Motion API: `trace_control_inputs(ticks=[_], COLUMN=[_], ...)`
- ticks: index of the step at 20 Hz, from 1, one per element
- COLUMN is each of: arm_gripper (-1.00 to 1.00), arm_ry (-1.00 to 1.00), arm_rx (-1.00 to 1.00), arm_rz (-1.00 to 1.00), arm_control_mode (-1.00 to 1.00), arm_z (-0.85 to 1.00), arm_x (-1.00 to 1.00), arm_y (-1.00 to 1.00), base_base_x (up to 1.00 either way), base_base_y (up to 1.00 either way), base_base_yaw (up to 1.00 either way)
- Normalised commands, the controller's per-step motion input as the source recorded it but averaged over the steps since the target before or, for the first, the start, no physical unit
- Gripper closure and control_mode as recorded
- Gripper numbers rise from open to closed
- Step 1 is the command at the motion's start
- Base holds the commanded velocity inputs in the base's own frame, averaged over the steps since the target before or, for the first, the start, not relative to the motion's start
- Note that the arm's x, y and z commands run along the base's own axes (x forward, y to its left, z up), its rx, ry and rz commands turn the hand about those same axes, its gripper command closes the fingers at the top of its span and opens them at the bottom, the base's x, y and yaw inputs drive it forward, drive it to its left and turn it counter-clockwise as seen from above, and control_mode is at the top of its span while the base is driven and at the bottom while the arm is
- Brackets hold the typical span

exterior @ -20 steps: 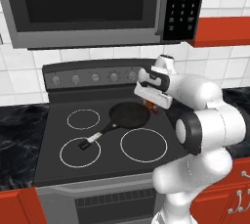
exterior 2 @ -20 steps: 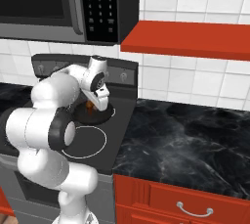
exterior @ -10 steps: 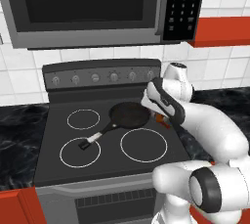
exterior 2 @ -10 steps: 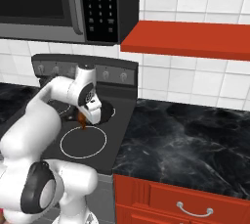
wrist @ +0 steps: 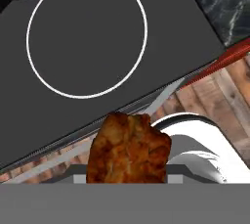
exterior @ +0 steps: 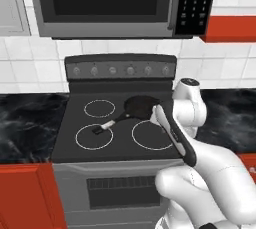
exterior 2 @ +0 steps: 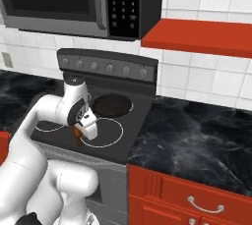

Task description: Take the chicken drumsticks from the pan and place one on each plate on the dining counter.

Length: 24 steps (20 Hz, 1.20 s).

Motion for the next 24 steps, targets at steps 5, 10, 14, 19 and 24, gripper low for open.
trace_control_inputs(ticks=[5,10,14,19,24], arm_gripper=[1.00,1.00,1.00,1.00,1.00], arm_ry=[0.00,0.00,0.00,0.00,0.00], arm_rx=[0.00,0.00,0.00,0.00,0.00], arm_rz=[0.00,0.00,0.00,0.00,0.00], arm_control_mode=[1.00,1.00,1.00,1.00,1.00], arm_z=[0.00,0.00,0.00,0.00,0.00], arm_x=[0.00,0.00,0.00,0.00,0.00], arm_y=[0.00,0.00,0.00,0.00,0.00], base_base_x=[-0.37,-0.02,0.00,0.00,0.03], base_base_y=[0.08,0.02,0.00,0.00,0.00], base_base_yaw=[0.75,0.93,0.98,0.98,0.93])
